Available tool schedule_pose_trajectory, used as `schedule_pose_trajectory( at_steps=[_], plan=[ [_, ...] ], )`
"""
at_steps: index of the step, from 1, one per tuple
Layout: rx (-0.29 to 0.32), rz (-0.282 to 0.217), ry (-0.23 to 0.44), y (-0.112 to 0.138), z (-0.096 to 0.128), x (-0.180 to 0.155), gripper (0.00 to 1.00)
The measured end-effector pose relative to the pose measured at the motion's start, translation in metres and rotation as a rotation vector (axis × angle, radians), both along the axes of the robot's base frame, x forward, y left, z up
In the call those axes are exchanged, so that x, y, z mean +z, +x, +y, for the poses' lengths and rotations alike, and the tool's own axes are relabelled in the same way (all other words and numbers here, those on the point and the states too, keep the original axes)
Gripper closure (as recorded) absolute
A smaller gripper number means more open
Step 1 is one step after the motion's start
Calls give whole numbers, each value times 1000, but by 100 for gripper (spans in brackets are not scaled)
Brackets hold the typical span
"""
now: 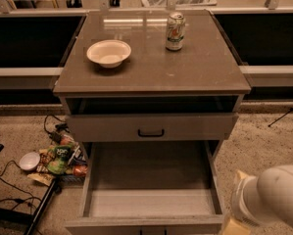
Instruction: Close middle drawer
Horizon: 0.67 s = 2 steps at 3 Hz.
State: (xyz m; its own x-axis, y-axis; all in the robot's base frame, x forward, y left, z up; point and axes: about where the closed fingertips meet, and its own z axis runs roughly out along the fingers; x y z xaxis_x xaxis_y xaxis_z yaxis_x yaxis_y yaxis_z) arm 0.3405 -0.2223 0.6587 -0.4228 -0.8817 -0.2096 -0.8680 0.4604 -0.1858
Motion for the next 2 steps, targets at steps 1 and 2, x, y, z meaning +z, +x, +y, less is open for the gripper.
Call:
schedule_pose_trajectory(
  at_steps=[1,2],
  plan=[
    [-5,21,3,-11,-1,-13,0],
    [-30,25,14,-4,-15,-37,14]
  ],
)
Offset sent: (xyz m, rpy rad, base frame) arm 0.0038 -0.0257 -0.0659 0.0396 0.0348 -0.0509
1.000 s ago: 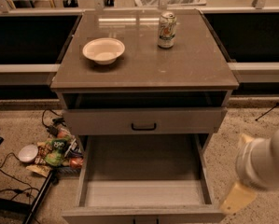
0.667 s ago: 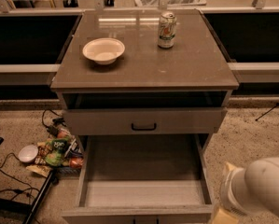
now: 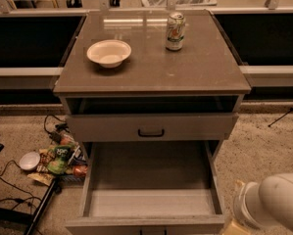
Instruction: Close middle drawer
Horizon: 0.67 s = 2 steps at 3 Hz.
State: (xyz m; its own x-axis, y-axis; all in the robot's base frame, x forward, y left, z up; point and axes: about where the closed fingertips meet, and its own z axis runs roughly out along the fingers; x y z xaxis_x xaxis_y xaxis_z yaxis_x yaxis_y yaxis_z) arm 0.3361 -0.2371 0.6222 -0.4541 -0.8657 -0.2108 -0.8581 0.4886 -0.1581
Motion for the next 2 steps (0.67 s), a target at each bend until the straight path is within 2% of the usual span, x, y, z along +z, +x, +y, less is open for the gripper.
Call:
schedule_pose_trajectory(
  at_steps=[2],
  plan=[
    [-22,38,61,-2,-19,-103,58]
  ],
)
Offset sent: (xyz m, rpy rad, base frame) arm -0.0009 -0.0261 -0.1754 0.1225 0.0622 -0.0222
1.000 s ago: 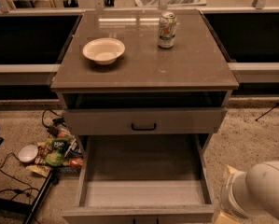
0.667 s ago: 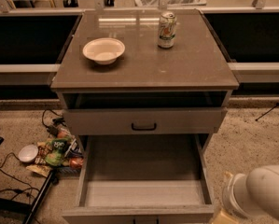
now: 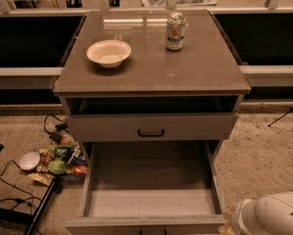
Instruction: Close middle drawer
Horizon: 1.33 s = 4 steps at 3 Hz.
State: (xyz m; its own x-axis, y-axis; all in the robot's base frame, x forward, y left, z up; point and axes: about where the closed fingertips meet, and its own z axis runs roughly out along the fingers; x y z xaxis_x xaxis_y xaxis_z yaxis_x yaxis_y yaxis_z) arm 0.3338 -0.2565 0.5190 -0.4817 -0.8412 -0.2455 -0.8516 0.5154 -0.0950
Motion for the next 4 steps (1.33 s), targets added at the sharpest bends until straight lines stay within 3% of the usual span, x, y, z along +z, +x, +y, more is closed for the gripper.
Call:
schedule_pose_trajectory(
  at_steps=[2,3,4],
  plan=[
    [9,38,113,-28,11,-81,100],
    [34,21,189,-28,28,-120,100],
    [67,5,255,-12,47,-151,100]
  ],
)
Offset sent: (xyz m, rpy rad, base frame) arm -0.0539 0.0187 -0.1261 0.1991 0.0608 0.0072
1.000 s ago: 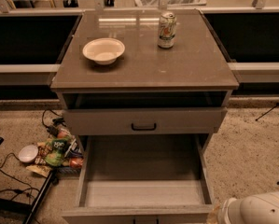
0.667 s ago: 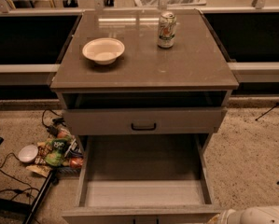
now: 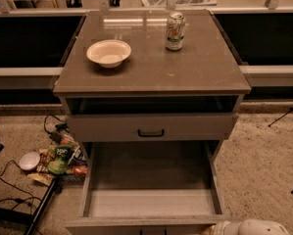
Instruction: Close middle drawer
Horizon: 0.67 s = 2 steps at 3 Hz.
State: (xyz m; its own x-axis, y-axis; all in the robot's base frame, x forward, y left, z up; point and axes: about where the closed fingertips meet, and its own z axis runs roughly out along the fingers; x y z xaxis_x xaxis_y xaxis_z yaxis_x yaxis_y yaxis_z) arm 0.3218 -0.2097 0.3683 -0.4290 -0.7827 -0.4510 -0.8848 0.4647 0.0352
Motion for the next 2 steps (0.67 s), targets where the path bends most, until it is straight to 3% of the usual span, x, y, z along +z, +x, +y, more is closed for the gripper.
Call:
schedule_pose_trajectory(
  at_steps=[1,2],
  plan=[
    [23,-28,25,20,9,-7,100],
    [24,-28,25,20,9,-7,100]
  ],
)
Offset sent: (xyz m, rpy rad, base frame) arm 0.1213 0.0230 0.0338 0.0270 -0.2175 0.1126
